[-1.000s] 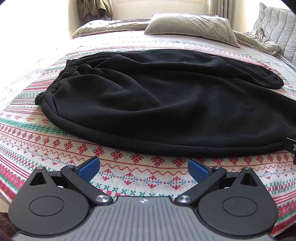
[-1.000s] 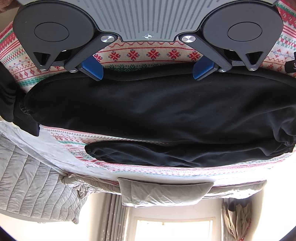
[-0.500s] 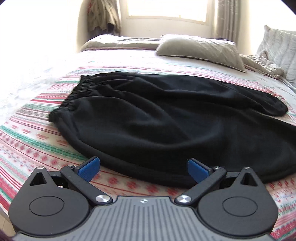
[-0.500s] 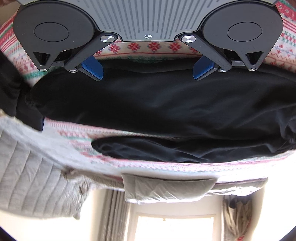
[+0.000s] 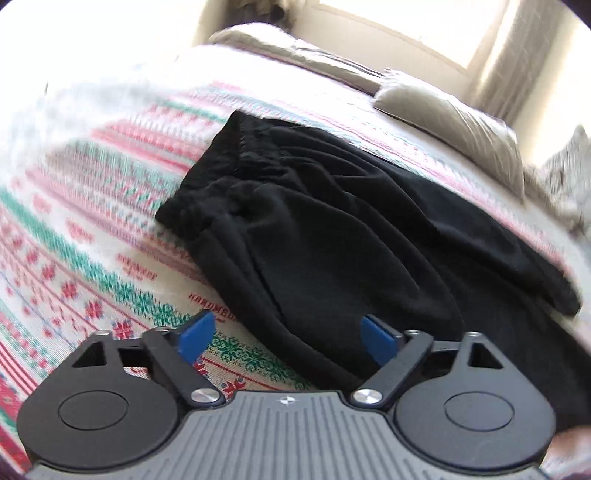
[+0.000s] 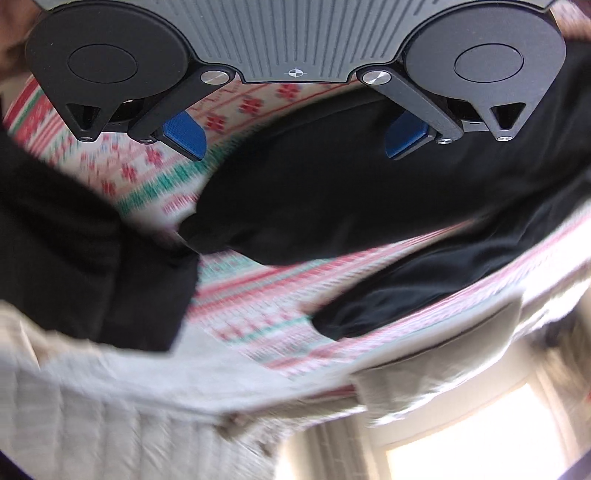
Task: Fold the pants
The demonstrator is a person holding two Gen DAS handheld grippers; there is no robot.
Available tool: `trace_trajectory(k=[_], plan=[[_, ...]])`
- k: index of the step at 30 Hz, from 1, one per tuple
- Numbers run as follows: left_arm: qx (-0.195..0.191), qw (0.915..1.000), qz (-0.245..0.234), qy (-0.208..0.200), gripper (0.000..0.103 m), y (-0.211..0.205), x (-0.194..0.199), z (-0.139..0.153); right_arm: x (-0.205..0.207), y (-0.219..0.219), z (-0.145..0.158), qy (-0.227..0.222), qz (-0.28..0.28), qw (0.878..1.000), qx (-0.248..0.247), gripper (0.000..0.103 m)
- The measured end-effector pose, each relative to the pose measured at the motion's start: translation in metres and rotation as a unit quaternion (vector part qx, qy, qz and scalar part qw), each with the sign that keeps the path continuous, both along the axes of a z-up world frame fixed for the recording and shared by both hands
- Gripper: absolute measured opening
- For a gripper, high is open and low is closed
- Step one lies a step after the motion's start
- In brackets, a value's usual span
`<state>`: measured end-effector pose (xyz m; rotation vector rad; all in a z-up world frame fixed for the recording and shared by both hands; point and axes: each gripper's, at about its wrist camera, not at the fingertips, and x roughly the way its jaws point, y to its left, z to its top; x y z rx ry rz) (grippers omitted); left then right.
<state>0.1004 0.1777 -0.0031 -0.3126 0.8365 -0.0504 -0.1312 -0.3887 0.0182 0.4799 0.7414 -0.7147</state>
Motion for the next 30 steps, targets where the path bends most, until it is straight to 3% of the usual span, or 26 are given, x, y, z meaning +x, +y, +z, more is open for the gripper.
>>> trace_trajectory(k=[5,8,11,12,13,14,16,18,20,24,30], plan=[[-0.039,0.9985,0.038,-0.008,0.082,0.022,0.009,-0.009,-0.011,-0.03,-0.03,-0.011,-0.045,0.996,0.073,0.096],[-0.071,0.9962,0.049,-0.012,0.067,0.03,0.016,-0.012,-0.012,-0.036,-0.032,-0.031,-0.05,0.996,0.072,0.091],[-0.083,0.9951,0.054,-0.007,0.029,0.034,0.023,-0.015,-0.005,-0.039,-0.036,-0.049,-0.051,0.996,0.062,0.08],[-0.086,0.9949,0.054,-0.006,0.018,0.034,0.022,-0.014,-0.003,-0.039,-0.037,-0.051,-0.053,0.996,0.054,0.07],[-0.087,0.9945,0.056,-0.008,0.015,0.035,0.022,-0.014,-0.001,-0.04,-0.038,-0.054,-0.055,0.996,0.046,0.057],[-0.086,0.9943,0.062,-0.012,0.014,0.035,0.02,-0.011,0.0,-0.041,-0.038,-0.059,-0.056,0.996,0.042,0.048],[-0.071,0.9945,0.073,-0.022,0.013,0.037,0.012,-0.004,0.001,-0.045,-0.036,-0.074,-0.065,0.994,0.05,0.021],[-0.041,0.9956,0.074,-0.04,0.013,0.038,0.005,0.008,-0.005,-0.044,-0.03,-0.102,-0.064,0.99,0.068,0.012],[-0.022,0.9961,0.069,-0.05,0.013,0.043,-0.003,0.02,-0.01,-0.036,-0.021,-0.109,-0.065,0.99,0.067,0.01],[-0.006,0.9965,0.064,-0.053,0.013,0.06,-0.015,0.034,-0.017,-0.014,-0.002,-0.072,-0.041,0.995,0.05,0.009],[0.025,0.9983,0.046,-0.023,0.013,0.071,-0.022,0.03,-0.041,-0.008,-0.001,-0.043,-0.025,0.994,0.093,0.009]])
